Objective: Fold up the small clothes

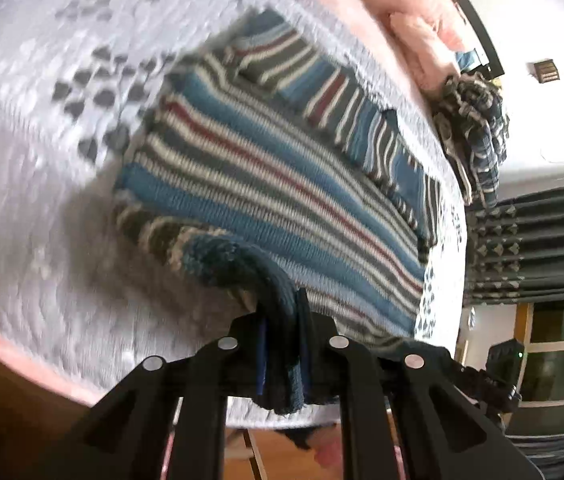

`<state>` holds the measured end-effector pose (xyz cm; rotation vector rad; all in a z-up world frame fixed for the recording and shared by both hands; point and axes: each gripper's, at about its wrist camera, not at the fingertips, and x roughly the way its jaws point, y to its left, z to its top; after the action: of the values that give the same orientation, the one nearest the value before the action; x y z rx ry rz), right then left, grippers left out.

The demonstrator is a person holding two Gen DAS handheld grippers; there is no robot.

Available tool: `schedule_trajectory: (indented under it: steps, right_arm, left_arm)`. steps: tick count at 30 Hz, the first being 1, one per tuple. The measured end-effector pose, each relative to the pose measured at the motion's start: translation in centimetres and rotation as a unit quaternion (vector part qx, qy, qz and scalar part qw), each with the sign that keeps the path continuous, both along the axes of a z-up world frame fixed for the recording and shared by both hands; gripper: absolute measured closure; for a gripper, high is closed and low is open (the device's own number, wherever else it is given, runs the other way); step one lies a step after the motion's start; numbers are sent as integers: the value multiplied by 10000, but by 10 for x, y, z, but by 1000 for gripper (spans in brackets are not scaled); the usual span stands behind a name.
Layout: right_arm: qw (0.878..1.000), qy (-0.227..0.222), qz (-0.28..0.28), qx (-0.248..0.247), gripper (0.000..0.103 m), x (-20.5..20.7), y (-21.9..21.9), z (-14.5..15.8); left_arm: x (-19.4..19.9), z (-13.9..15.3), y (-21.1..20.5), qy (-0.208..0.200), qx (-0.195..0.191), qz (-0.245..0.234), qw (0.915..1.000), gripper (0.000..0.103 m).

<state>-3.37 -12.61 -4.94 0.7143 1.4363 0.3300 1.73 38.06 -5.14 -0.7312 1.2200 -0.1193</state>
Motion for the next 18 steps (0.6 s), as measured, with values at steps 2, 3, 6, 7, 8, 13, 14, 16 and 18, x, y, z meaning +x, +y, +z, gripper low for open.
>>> schedule_trajectory:
  steps: [2, 3, 6, 7, 8, 13, 14, 16, 18]
  right_arm:
    - [9999, 65, -128, -27, 94, 10, -4, -6]
    - [9998, 81, -190, -52, 94, 18, -6, -10]
    - [9994, 120, -324, -78, 94, 36, -1, -21]
    - [9992, 145, -369, -48, 94, 41, 0, -25]
    - [9990, 165, -409, -17, 94, 45, 0, -28]
    - [9983, 280, -501, -47, 92, 64, 0, -48]
    - [9983, 288, -512, 6, 88, 67, -1, -50]
    - [9980, 242, -578, -38, 83, 71, -8, -50]
    - [9974, 196, -681, -145, 74, 73, -18, -49]
  left_arm:
    - [10, -7, 3, 5, -93, 148, 9998, 90]
    - [16, -11, 2, 27, -117, 205, 9997, 90]
    - [28, -20, 7, 61, -68, 349, 9993, 90]
    - [30, -23, 10, 72, -85, 398, 9991, 90]
    - [34, -27, 10, 93, -113, 437, 9989, 90]
    - [49, -41, 13, 246, 78, 531, 9983, 87]
    - [50, -42, 14, 256, 80, 559, 9981, 84]
    - [51, -44, 22, 261, -72, 678, 9973, 79]
    - [48, -44, 31, 256, -220, 851, 9958, 77]
